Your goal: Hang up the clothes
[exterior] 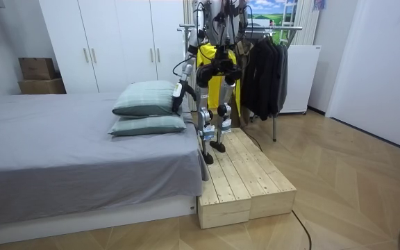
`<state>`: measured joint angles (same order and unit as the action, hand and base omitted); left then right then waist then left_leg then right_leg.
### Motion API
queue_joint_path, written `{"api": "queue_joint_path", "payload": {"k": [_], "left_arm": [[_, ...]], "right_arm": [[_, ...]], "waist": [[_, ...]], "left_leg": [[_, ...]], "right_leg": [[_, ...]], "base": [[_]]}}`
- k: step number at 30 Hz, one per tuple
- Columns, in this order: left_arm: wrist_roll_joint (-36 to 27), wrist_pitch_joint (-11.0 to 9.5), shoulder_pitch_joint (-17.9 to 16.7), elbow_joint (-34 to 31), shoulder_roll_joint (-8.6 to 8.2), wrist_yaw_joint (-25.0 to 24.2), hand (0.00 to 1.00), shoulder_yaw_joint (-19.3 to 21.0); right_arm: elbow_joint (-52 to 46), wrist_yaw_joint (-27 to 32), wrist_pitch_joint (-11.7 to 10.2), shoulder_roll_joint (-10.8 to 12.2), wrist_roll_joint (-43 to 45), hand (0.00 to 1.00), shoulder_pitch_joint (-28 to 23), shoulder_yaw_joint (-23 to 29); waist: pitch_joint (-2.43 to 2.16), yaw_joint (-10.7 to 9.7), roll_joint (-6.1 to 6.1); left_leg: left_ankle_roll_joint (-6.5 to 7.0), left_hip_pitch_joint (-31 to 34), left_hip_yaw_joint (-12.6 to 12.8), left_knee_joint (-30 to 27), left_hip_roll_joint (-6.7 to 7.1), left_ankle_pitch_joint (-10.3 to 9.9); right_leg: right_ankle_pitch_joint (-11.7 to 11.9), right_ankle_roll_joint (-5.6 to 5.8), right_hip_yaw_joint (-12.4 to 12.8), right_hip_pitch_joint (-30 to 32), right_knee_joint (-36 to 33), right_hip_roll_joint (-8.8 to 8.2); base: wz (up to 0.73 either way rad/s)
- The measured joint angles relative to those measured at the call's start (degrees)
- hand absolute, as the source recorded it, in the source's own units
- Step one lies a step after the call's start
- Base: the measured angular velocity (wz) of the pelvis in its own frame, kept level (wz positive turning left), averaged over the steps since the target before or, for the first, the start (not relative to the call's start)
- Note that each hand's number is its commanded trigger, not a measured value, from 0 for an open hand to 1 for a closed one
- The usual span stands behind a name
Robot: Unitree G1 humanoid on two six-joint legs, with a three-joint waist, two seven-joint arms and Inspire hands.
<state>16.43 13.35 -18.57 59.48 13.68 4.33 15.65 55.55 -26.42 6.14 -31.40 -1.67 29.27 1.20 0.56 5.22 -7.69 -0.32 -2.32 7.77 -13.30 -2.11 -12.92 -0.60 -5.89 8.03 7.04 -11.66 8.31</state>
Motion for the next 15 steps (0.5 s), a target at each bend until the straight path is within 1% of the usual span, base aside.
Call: {"api": "queue_joint_path", "payload": {"k": [3, 9, 13, 15], "left_arm": [[0.0, 0.0, 0.0, 0.0, 0.00, 0.0, 0.00, 0.0], [0.0, 0.0, 0.0, 0.0, 0.00, 0.0, 0.00, -0.1], [0.0, 0.0, 0.0, 0.0, -0.01, 0.1, 0.00, 0.0], [0.0, 0.0, -0.1, 0.0, -0.01, 0.1, 0.00, 0.1]], "right_arm": [[0.0, 0.1, 0.0, 0.0, 0.0, 1.00, 0.0, 0.0], [-0.1, 0.4, 0.0, -0.1, 0.1, 1.00, 0.0, 0.0], [-0.7, 3.2, -0.2, -0.1, 0.1, 1.00, 0.3, 0.0], [-1.5, 4.4, -0.2, -0.4, 0.6, 1.00, 0.6, 0.0]], "waist": [[-0.01, 0.0, -0.01], [-0.05, 0.1, -0.03], [-0.06, 0.6, -0.09], [-0.05, 0.7, -0.19]], "left_leg": [[0.03, 0.1, 0.1, -0.1, 0.03, 0.0], [0.01, 0.3, 0.2, -0.1, 0.03, 0.0], [-0.12, 0.6, 1.0, -0.2, -0.03, 0.1], [-0.11, 0.6, 0.9, -0.1, 0.04, 0.1]], "right_leg": [[0.2, 0.24, 0.1, 0.1, 0.0, 0.03], [0.3, 0.18, 0.3, 0.7, -0.2, 0.16], [0.3, 0.11, 1.3, 1.7, -1.0, 0.59], [0.3, 0.08, 1.7, 1.7, -1.0, 0.72]], "base": [[-0.02], [-0.01], [-0.13], [-0.11]]}}
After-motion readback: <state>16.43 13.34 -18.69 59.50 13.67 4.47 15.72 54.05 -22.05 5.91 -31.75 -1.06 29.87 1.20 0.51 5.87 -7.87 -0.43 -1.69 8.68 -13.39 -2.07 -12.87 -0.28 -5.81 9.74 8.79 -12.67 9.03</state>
